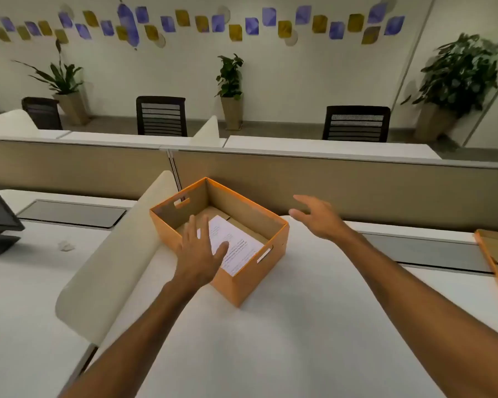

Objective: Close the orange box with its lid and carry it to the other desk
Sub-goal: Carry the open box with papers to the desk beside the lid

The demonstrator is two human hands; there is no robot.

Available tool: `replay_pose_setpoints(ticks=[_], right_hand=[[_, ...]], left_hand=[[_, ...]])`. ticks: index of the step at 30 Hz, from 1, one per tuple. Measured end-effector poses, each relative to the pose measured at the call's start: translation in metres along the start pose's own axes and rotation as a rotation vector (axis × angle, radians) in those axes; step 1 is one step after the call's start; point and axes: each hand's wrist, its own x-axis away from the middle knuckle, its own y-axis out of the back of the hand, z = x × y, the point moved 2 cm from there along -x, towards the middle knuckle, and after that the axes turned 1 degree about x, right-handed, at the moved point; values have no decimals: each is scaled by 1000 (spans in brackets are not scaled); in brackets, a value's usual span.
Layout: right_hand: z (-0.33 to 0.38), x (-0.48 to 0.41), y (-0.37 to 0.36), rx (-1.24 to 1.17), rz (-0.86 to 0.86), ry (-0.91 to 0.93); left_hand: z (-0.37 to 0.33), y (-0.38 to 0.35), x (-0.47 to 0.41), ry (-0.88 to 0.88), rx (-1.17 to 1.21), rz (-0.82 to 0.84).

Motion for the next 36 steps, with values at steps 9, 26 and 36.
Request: replay_pose_setpoints(ticks=[9, 26, 36], right_hand=[[-50, -37, -58, -207, 91, -264], [-70, -65, -92, -531, 95, -398], [-76, -2, -63, -588, 115, -414]], left_hand=[[20, -52, 10, 290, 621, 0], [30, -70, 20, 692, 1111, 150], [34, -52, 44, 590, 1069, 264]])
